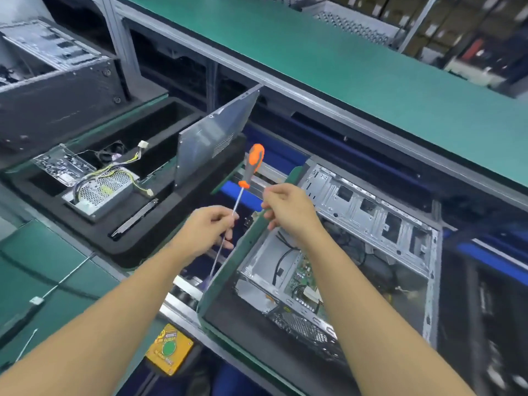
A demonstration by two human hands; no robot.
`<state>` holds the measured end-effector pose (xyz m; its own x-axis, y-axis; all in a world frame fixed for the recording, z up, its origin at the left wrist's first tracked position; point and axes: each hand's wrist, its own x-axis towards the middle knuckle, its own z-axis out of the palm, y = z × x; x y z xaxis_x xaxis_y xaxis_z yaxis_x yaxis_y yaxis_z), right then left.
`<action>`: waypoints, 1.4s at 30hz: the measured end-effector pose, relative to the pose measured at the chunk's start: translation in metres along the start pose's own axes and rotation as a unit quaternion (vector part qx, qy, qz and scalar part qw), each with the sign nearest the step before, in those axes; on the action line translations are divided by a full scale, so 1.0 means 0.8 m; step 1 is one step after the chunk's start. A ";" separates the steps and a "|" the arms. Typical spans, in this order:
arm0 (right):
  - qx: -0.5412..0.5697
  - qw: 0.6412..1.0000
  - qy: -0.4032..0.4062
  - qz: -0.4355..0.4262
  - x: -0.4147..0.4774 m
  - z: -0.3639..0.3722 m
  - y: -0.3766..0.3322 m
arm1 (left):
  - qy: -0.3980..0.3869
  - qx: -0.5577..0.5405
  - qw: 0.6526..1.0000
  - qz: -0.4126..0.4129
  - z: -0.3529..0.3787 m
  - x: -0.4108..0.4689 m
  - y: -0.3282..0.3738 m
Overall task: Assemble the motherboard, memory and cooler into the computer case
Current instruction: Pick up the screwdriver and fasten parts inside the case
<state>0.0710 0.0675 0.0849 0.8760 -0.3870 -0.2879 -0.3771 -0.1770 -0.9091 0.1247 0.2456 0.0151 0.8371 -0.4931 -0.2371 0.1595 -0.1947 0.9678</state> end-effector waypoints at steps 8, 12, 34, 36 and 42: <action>-0.018 0.981 0.168 -0.094 -0.025 -0.087 -0.021 | -0.193 -0.033 0.974 0.115 0.124 0.029 0.130; 0.009 0.968 0.244 -0.057 -0.058 -0.161 0.000 | -0.248 -0.044 0.963 0.094 0.211 0.020 0.152; -0.121 0.927 0.237 0.265 -0.162 -0.337 0.361 | -0.228 0.097 0.957 0.153 0.471 -0.024 0.102; -0.127 0.926 0.232 0.270 -0.154 -0.332 0.371 | -0.213 0.091 0.961 0.152 0.470 -0.022 0.098; -0.166 0.922 0.223 0.269 -0.141 -0.323 0.383 | -0.195 0.094 0.965 0.146 0.457 -0.015 0.082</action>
<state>-0.2209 -0.1766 -0.0835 0.3528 -0.8201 -0.4506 -0.8569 -0.0898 -0.5076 -0.0664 -0.0715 0.0510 0.5661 -0.8243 -0.0059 -0.1823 -0.1322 0.9743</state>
